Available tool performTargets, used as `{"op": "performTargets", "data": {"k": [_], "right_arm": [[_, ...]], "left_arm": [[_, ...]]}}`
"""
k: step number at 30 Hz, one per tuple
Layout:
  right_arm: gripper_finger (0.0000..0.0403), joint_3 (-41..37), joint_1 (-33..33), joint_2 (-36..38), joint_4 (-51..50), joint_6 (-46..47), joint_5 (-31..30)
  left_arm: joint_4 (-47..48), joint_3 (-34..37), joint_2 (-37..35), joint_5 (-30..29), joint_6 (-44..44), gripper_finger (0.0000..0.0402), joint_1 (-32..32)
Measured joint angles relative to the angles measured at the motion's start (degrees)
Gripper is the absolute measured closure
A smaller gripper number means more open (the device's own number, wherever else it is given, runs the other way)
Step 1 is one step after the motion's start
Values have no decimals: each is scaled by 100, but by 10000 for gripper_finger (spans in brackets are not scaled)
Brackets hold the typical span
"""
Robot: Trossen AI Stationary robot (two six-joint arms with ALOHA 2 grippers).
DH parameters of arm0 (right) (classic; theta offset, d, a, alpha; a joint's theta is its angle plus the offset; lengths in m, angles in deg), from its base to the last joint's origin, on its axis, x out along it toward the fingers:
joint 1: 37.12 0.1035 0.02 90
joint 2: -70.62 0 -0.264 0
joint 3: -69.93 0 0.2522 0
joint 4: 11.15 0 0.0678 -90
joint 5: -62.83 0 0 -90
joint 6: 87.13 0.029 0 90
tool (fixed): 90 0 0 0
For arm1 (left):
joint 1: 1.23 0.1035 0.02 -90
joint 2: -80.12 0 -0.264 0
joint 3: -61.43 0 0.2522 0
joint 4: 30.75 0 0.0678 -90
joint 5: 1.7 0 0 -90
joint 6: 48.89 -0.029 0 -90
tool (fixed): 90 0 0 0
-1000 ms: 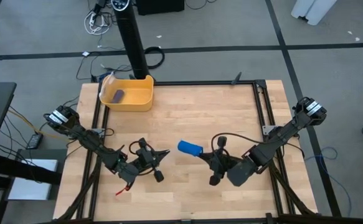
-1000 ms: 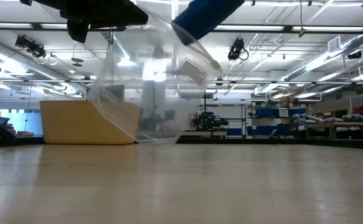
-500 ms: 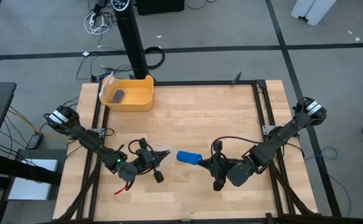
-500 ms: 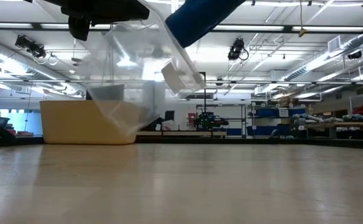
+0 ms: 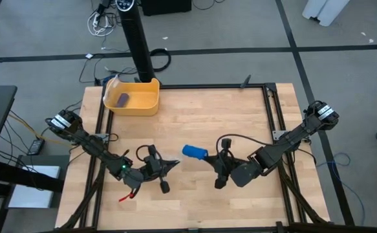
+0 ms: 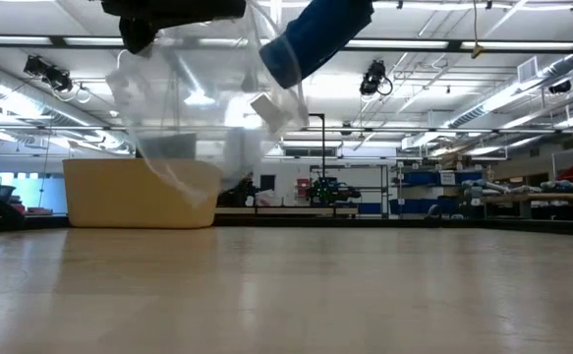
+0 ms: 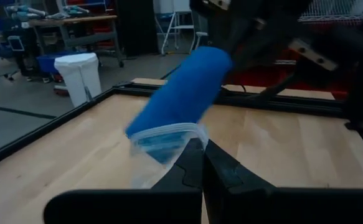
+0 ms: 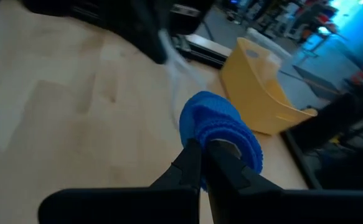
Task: Roll bandage
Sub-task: Put the rolled blue bandage into the transparent zip bag
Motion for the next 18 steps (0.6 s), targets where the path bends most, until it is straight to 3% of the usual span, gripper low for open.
{"op": "performTargets", "data": {"k": [5,10,18], "right_arm": [[394,0,65,0,30,7,-260],[394,0,206,0,146,-252,297],[394,0,305,0,353,-740,535]], "left_arm": [[28,-4,0,6,-16,401,-8],[25,-4,0,-148,-3,401,-5],[-4,-4,0,-193,139,401,7]]}}
